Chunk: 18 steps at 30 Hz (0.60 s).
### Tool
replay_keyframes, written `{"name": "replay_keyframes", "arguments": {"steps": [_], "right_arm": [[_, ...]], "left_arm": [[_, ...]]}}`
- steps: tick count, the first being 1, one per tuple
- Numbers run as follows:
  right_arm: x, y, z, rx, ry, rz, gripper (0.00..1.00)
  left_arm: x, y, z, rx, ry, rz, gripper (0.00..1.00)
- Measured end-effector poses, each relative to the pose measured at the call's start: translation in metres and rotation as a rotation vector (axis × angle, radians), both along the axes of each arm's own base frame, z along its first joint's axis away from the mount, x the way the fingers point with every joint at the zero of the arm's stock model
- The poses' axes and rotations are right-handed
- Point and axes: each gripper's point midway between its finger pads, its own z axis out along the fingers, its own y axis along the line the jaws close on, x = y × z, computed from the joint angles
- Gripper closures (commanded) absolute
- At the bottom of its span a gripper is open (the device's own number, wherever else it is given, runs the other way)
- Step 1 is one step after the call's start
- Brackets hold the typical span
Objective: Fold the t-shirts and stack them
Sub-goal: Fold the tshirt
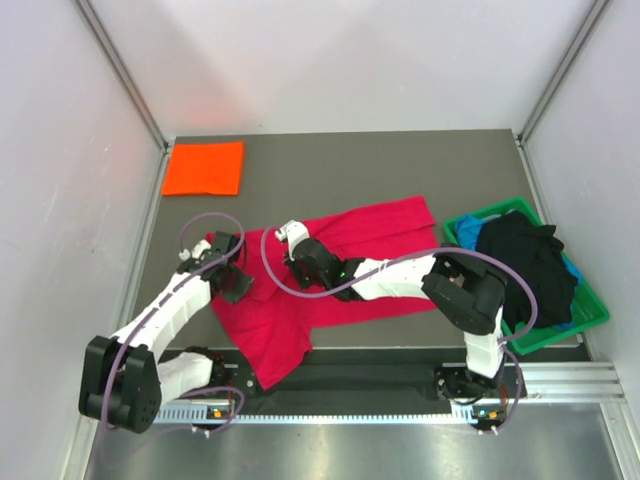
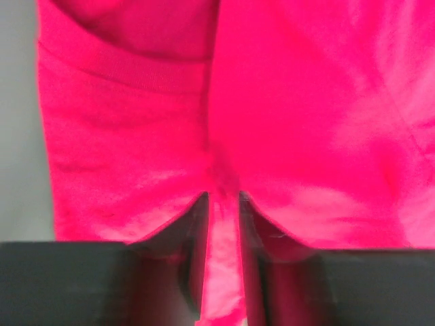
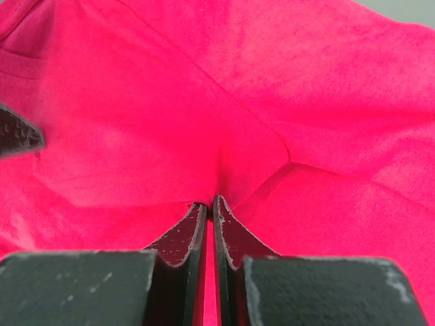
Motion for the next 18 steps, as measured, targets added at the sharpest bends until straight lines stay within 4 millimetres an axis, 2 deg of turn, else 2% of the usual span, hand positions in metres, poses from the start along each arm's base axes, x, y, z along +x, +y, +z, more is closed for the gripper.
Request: {"name": "replay_keyframes", "arguments": {"steps": [2, 6, 10, 13, 18], "right_arm": [[-0.001, 0.000, 0.000, -0.001, 0.001, 0.004, 0.96], [-0.001, -0.001, -0.001, -0.004, 0.006, 0.009, 0.96], [-0.002, -0.001, -0.002, -0.012, 0.011, 0.023, 0.95], [-0.003, -0.004, -0.004, -0.027, 0.015, 0.029, 0.95], [-0.003, -0.006, -0.005, -0.038, 0.016, 0.034, 0.95]], "left_arm": [[0.005, 0.004, 0.010, 0.030, -0.009, -0.011, 0.61], [0.038, 0.017, 0.049, 0.132, -0.105, -0.009, 0.55], [0.069, 0.034, 0.075, 0.224, -0.172, -0.023, 0.54], [0.088, 0.054, 0.072, 0.228, -0.161, -0.022, 0.58], [0.106, 0.103, 0.044, 0.180, -0.104, 0.017, 0.58]]}}
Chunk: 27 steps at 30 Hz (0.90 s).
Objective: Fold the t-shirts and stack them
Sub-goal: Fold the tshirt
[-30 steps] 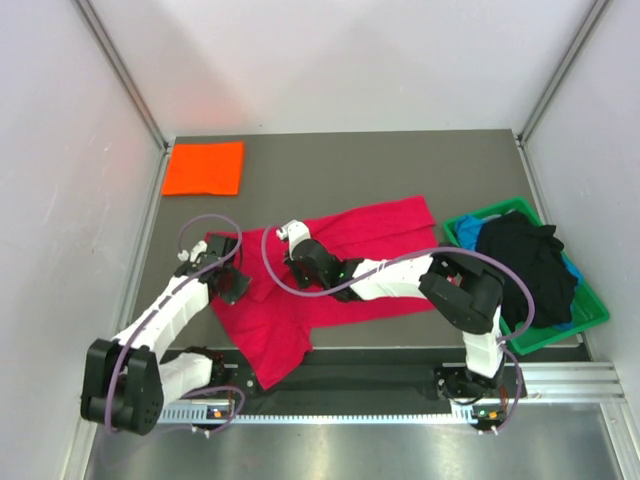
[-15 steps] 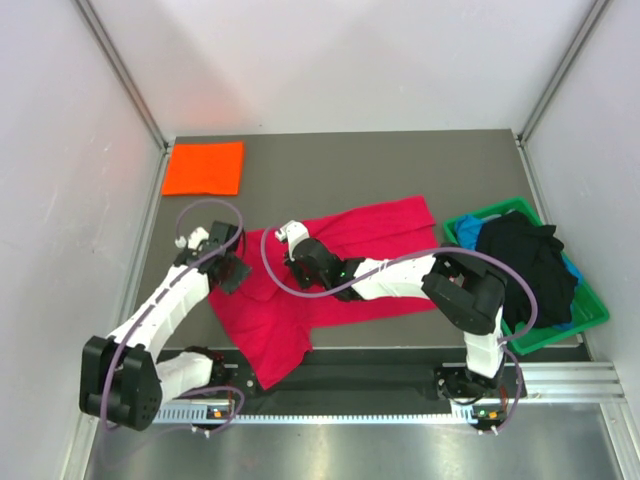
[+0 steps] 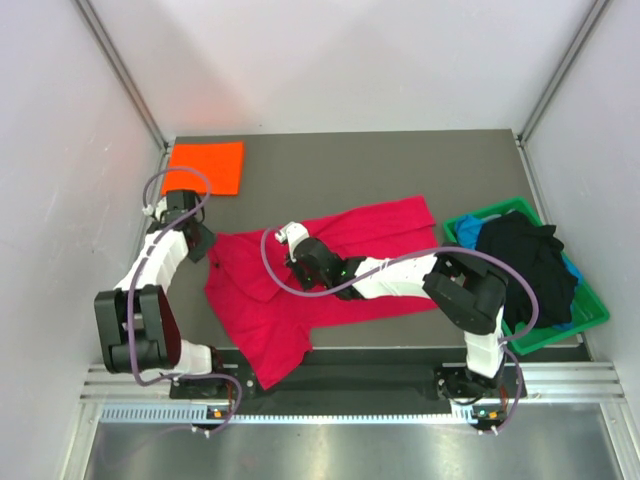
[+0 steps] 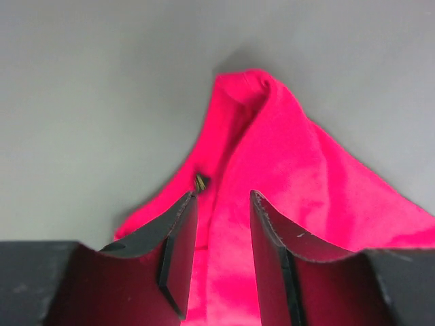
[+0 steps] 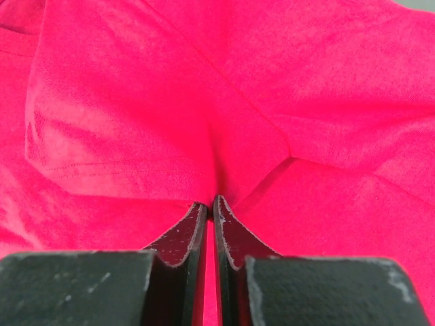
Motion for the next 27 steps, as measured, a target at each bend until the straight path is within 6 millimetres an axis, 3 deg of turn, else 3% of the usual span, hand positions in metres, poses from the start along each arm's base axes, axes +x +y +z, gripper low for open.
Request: {"name": "replay_keyframes", "arguments": {"steps": [9, 19, 23, 27], "right_arm": [[-0.002, 0.003, 0.001, 0.011, 0.011, 0.017, 0.94], [-0.004, 0.005, 0.002, 0.017, 0.020, 0.028, 0.94], [-0.004, 0.008, 0.005, 0.024, 0.022, 0.034, 0.94], [-0.004, 0.007, 0.005, 0.017, 0.026, 0.035, 0.94]], "left_arm": [[0.025, 0.003, -0.015, -0.045, -0.058, -0.070, 0.55], [0.039, 0.015, -0.038, -0.094, -0.070, -0.058, 0.59], [0.041, 0.011, -0.043, -0.115, -0.066, -0.077, 0.69], [0.041, 0.008, -0.057, -0.130, -0.032, -0.100, 0.91]]}}
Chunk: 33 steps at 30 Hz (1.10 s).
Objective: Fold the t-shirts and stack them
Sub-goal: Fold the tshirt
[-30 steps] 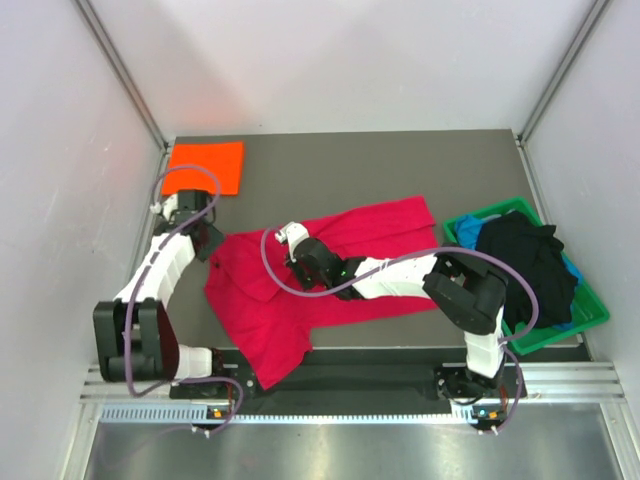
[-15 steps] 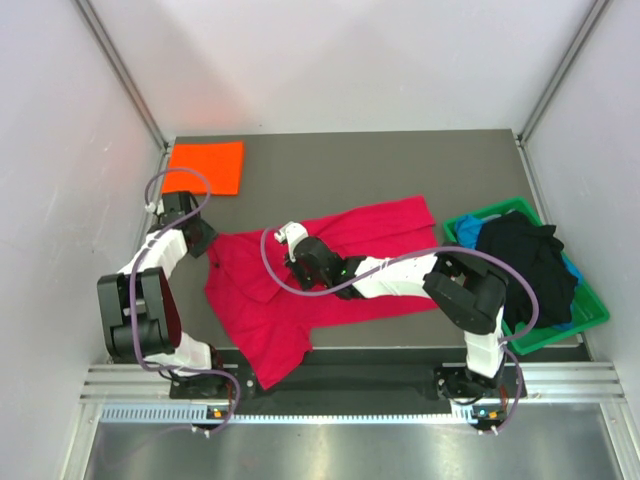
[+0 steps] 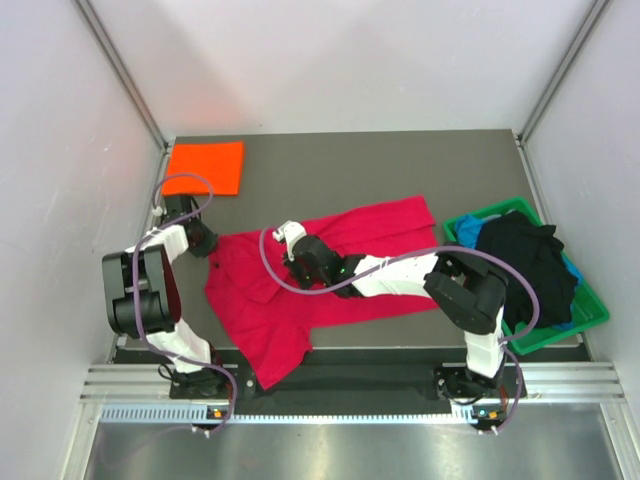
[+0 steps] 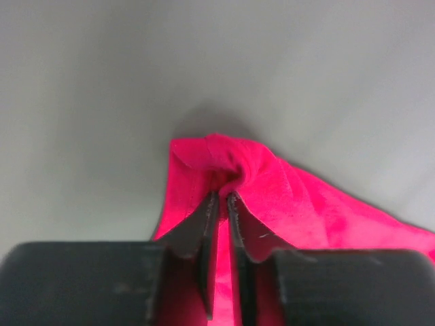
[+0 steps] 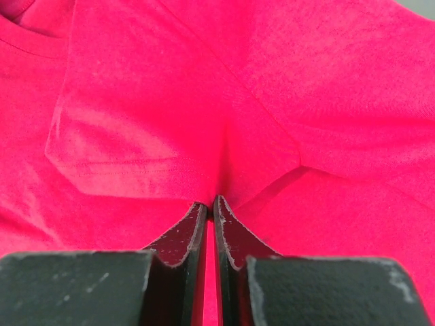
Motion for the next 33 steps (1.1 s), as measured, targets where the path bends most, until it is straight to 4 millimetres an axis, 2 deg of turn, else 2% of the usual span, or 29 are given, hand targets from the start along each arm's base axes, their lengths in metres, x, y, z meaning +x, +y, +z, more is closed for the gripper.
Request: {"name": "replay_keyframes", "arguments": {"steps": [2, 9, 17, 24, 33], "right_arm": [[0.000, 0.000, 0.001, -0.001, -0.001, 0.000, 0.94], [0.002, 0.000, 0.002, -0.009, -0.003, 0.002, 0.94], [0.002, -0.001, 0.001, -0.013, -0.002, 0.002, 0.94], [0.002, -0.001, 0.001, -0.013, -0.001, 0.001, 0.94], [0.002, -0.001, 0.001, -0.014, -0.001, 0.002, 0.95]], "left_arm": [[-0.003, -0.001, -0.006, -0.005, 0.023, -0.006, 1.00], [-0.008, 0.002, -0.003, 0.013, 0.043, 0.004, 1.00], [-0.011, 0.005, 0.015, 0.027, 0.017, 0.028, 1.00], [-0.021, 0.003, 0.012, 0.009, 0.051, 0.060, 1.00], [-0.045, 0.001, -0.005, 0.004, 0.124, 0.096, 1.00]]}}
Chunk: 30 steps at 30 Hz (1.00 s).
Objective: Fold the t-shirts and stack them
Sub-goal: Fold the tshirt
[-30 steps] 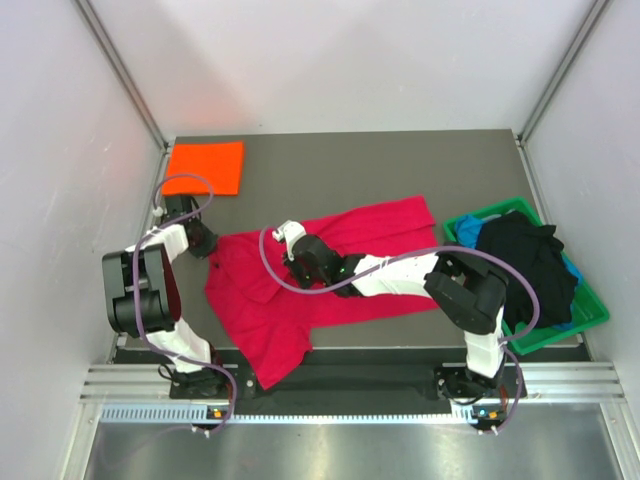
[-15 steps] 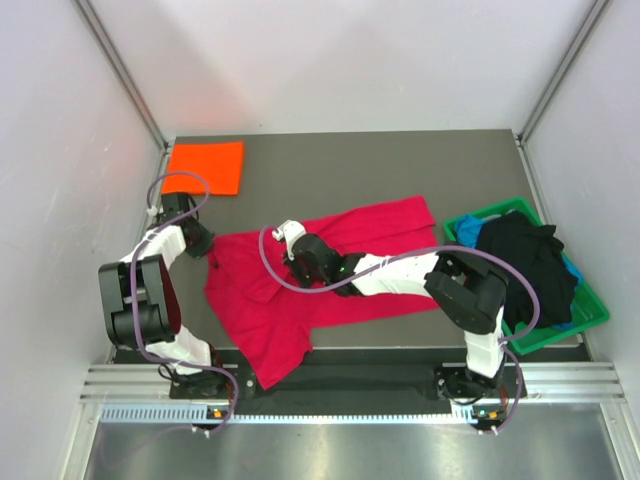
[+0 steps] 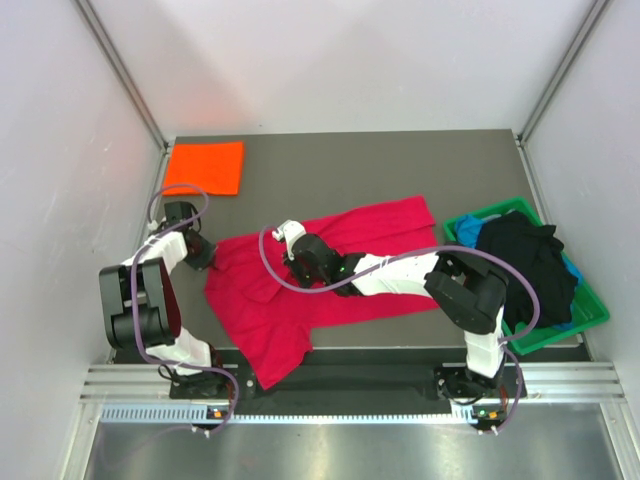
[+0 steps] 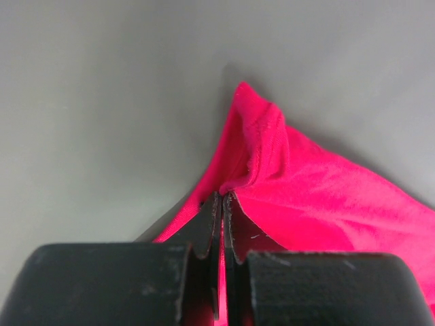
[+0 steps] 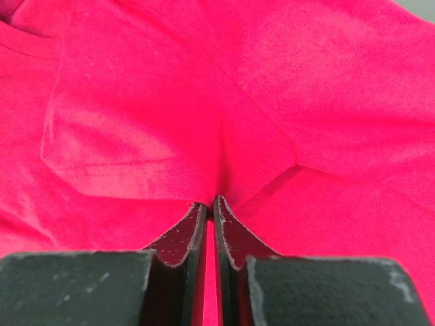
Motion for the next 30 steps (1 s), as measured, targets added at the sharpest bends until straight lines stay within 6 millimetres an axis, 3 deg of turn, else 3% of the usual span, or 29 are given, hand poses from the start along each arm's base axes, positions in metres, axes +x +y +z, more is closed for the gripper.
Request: {"name": "replay_keyframes", "arguments": {"steps": [22, 23, 27, 30], "right_arm": [[-0.012, -0.016, -0.009, -0.093, -0.020, 0.116, 0.90], [-0.011, -0.017, -0.009, -0.097, -0.024, 0.117, 0.86], [-0.012, -0.022, -0.012, -0.128, -0.024, 0.123, 0.76], [-0.014, -0.026, -0.014, -0.155, -0.013, 0.128, 0.69]], "left_arm": [[0.011, 0.014, -0.002, 0.052, 0.040, 0.034, 0.98], [0.011, 0.014, -0.001, 0.053, 0.042, 0.032, 0.96], [0.010, 0.015, 0.003, 0.056, 0.058, 0.019, 0.71], [0.011, 0.016, 0.010, 0.060, 0.060, 0.011, 0.65]]}}
